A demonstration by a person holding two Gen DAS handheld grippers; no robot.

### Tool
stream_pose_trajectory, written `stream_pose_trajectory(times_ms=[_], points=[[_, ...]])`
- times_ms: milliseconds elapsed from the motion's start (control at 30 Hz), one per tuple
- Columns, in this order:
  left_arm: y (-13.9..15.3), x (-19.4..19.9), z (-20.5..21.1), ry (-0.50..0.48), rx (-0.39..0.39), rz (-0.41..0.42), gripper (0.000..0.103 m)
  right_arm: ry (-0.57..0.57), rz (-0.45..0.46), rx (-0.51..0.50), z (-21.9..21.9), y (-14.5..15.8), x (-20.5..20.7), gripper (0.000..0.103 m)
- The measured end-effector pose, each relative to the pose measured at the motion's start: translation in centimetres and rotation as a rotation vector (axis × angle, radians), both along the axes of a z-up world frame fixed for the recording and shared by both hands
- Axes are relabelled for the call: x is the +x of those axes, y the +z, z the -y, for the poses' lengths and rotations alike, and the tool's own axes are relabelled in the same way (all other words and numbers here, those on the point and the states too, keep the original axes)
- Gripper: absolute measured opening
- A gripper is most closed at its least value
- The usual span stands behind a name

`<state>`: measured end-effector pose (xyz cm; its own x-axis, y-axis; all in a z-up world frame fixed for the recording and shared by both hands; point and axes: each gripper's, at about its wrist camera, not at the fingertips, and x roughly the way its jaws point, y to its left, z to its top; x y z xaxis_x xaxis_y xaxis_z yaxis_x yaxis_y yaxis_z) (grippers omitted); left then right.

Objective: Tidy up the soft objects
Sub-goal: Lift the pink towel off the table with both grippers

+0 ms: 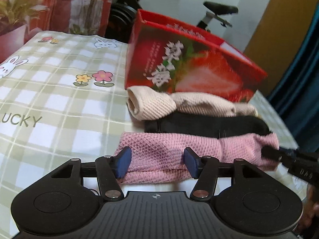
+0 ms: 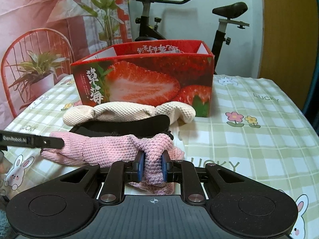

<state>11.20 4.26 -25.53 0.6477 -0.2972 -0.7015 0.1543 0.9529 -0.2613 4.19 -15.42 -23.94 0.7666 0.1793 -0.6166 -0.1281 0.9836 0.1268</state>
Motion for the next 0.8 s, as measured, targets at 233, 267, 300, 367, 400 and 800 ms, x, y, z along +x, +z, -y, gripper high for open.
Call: stream_pose_trajectory(times_ms=[233,267,300,367,400,800], points=[[-0.3,-0.1,0.4,-0.027,0.019,0.010,0.059,-0.005,-0.022,0.013,0.3,-0.7,0.3,0.018],[-0.2,-0.2,0.4,-0.036,0.014,0.013,0.046,-0.006,-0.023,0.014,0.3,-0.8,0.4,0.018],[-0.2,-0.3,0.5,-0.052,0.003,0.015,0.037,-0.006,-0.025,0.017,0.4,-0.8,0.4,0.019],[-0.1,-0.4,0.8,-0.090,-0.007,0.020,0.017,-0.008,-0.026,0.019,0.4,-0.8,0.4,0.022],[0.1,-0.6,1.0,-0.098,0.005,0.033,0.017,-0.011,-0.026,0.017,0.4,-0.8,0.3,0.023],[0.1,-0.8,0.8,-0.111,-0.039,0.031,0.011,-0.092,-0.019,0.012,1.7,-0.4,0.0,0.034]])
